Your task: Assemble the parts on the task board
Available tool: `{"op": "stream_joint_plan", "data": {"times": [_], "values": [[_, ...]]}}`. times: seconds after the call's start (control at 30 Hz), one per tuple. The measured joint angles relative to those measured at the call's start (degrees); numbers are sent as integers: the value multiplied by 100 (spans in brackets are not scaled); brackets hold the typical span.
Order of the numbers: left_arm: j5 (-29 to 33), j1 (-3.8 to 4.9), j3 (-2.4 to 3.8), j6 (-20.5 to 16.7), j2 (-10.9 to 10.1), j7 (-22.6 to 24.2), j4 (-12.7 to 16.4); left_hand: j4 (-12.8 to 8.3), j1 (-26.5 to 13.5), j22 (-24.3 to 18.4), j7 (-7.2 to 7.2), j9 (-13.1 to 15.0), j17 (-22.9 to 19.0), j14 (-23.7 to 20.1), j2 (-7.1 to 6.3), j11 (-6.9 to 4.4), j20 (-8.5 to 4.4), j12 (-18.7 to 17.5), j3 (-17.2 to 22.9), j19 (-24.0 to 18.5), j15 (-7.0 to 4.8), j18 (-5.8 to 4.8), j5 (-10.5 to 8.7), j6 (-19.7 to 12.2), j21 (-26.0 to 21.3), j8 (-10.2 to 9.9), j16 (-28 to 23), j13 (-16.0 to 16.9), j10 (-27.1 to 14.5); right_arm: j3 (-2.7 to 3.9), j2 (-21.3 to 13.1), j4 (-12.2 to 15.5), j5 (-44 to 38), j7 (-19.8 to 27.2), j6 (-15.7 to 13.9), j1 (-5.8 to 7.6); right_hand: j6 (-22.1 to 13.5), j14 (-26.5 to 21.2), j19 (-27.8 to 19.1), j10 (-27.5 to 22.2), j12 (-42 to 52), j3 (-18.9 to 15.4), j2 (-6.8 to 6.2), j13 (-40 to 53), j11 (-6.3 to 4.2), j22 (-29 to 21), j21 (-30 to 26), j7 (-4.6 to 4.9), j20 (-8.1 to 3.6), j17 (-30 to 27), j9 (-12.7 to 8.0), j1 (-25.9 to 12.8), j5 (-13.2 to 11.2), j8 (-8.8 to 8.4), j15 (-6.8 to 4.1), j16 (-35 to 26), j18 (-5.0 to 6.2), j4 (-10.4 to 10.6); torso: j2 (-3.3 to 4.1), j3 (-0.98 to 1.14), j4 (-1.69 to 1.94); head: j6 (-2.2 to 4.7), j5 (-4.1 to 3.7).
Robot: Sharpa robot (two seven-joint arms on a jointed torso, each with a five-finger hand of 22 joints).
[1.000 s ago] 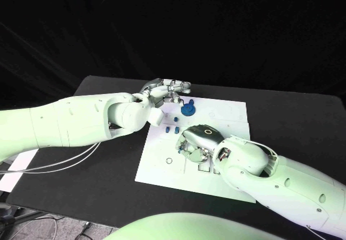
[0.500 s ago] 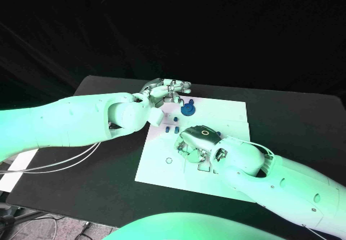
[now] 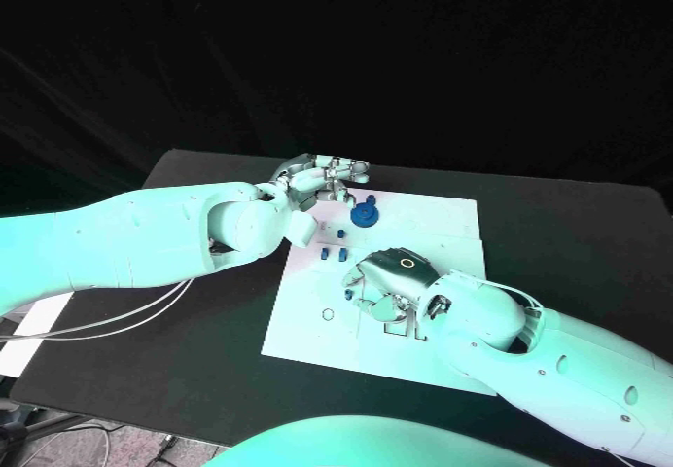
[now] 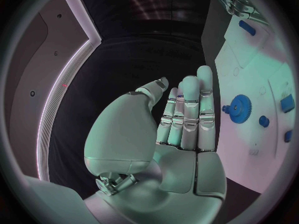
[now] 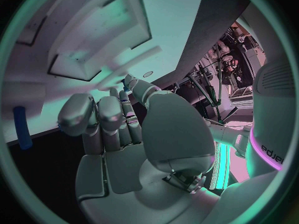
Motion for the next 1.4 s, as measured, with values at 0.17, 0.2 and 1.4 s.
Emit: {"op": "stream_joint_plan", "data": {"times": [0.17,0.2,1.4], "values": [[-26,0,0,3,-16,2,-2,0,0,0,0,0,0,0,0,0,0,0,0,0,0,0,0,0,0,0,0,0,0,173,-306,299,19,-2,-144,-18,24,0,0,79,35,-23,31,0,-18,-13,0,-23,0,-22,0,32,36,0,0,0,0,-23,1,0,-1,41,-27],[-34,0,0,4,-23,2,-2,0,0,0,0,0,0,0,0,0,0,0,0,0,0,0,0,0,0,0,0,0,0,222,-393,367,32,-2,-170,-19,30,0,0,118,58,-38,32,0,-22,-13,0,-28,0,-22,0,32,36,0,0,0,0,-8,1,0,-2,45,-30],[-103,0,-1,27,-45,3,-9,-16,0,-5,0,-5,-4,0,0,0,20,0,-16,20,0,0,0,0,0,0,0,4,1,486,-1422,417,67,-441,529,472,22,1,-21,291,138,-505,65,0,-195,-64,-23,-348,-21,-155,-3,117,80,0,-45,67,-1,94,-35,-22,-48,284,-294]]}}
